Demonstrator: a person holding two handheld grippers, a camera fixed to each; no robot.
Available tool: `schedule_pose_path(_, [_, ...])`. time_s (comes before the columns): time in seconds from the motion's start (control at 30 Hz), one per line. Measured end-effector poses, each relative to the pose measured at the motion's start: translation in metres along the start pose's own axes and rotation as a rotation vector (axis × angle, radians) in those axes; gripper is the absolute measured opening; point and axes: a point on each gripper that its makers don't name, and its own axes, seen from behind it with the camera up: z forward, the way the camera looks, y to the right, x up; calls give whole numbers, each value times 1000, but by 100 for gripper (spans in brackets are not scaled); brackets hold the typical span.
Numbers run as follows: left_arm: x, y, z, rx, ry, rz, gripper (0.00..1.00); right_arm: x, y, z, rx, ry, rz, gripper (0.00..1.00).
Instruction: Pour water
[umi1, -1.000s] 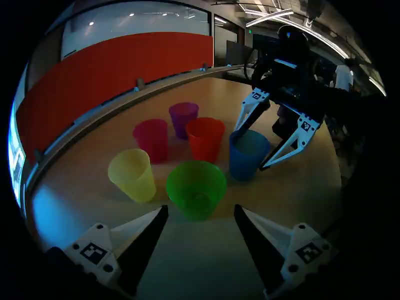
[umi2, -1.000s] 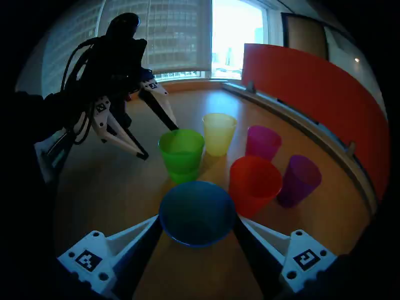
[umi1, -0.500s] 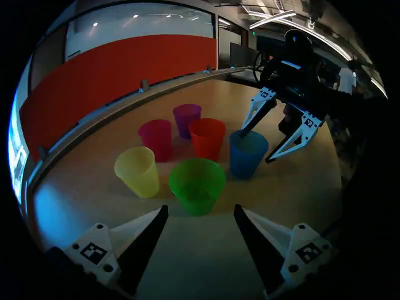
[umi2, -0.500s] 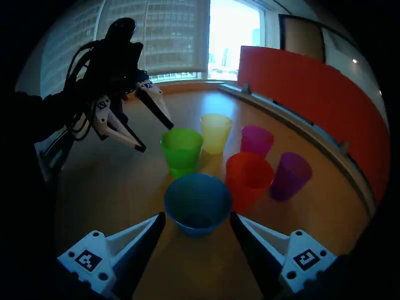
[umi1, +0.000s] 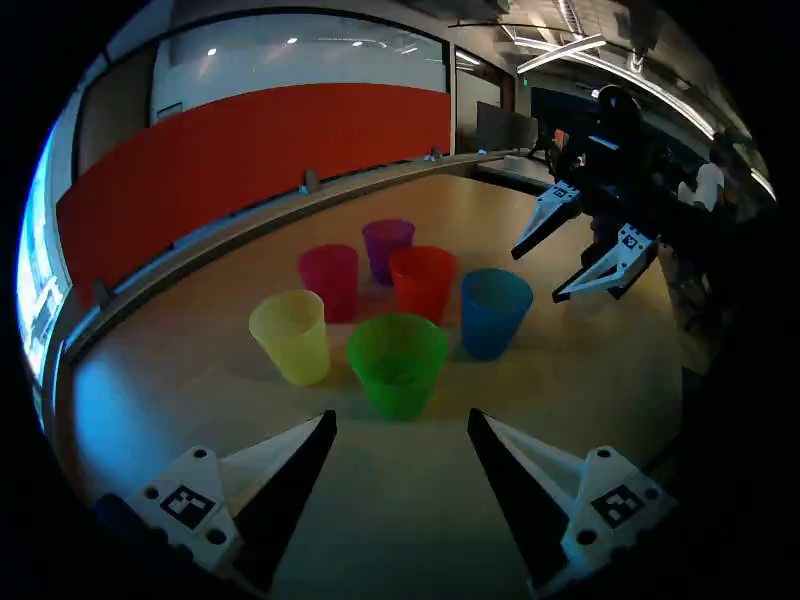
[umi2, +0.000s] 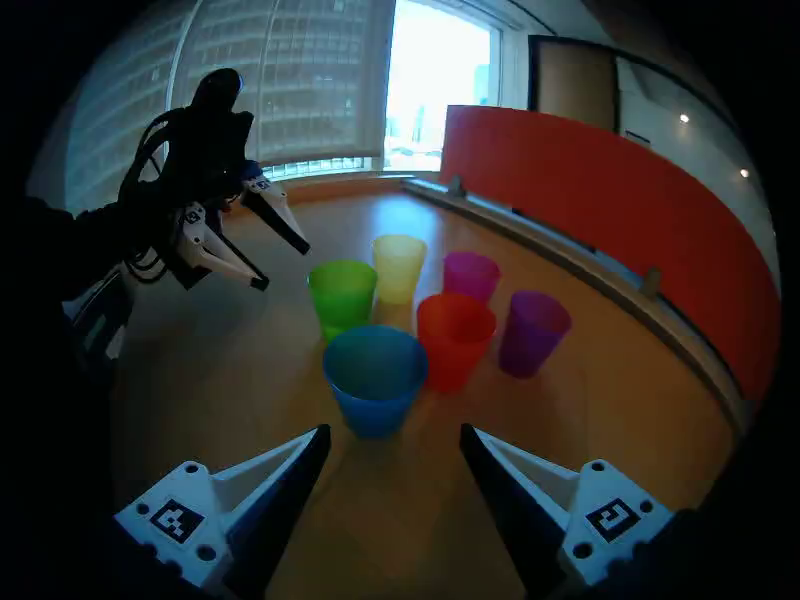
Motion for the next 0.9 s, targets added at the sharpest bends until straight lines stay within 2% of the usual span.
schedule_pose_path(0.17, [1,-3,-8,22,21,-20,98,-3,2,-16,-23,15,20,100])
schedule_pose_path(0.53, [5,-9,-20,75,68,-42,98,-1,7,-36,-85,44,44,100])
schedule_pose_path(0.77, [13,-27,-28,155,140,-85,98,5,21,-49,-161,78,74,100])
schedule_pose_path(0.9, [18,-38,-35,203,174,-91,98,8,31,-57,-209,100,98,100])
